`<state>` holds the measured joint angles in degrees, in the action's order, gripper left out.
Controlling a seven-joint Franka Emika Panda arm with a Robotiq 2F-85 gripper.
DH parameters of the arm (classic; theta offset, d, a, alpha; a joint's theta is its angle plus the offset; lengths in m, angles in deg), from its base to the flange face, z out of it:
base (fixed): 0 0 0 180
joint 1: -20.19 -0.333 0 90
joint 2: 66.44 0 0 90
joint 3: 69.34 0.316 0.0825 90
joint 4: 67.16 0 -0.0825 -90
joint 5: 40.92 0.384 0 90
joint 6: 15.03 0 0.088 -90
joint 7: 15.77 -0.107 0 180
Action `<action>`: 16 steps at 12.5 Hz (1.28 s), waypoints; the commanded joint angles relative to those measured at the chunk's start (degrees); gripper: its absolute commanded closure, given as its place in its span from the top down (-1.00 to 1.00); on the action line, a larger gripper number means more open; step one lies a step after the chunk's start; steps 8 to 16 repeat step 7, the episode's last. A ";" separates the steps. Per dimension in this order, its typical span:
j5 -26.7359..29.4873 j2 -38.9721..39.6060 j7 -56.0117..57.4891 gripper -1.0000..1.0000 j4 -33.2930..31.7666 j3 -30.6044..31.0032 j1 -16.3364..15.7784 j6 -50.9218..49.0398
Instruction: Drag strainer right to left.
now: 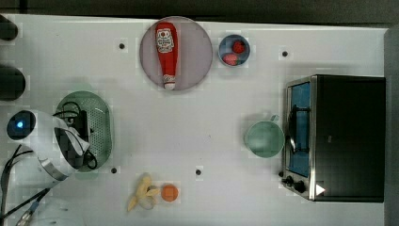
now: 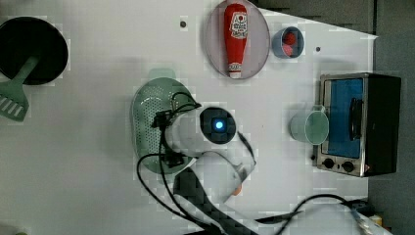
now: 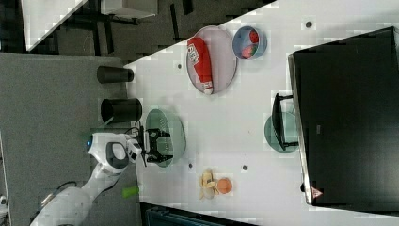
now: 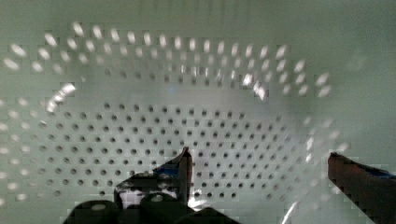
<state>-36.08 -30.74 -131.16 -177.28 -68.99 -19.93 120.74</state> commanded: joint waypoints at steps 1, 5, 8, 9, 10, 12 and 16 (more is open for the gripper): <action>0.00 -13.23 17.72 1.00 1.18 -3.48 1.98 -4.17; -0.05 -26.71 32.95 1.00 1.15 -11.77 2.47 -15.08; -0.76 -33.03 39.24 1.00 1.38 -16.93 2.69 -20.13; -0.76 -33.03 39.24 1.00 1.38 -16.93 2.69 -20.13; -0.76 -33.03 39.24 1.00 1.38 -16.93 2.69 -20.13; -0.76 -33.03 39.24 1.00 1.38 -16.93 2.69 -20.13; -0.76 -33.03 39.24 1.00 1.38 -16.93 2.69 -20.13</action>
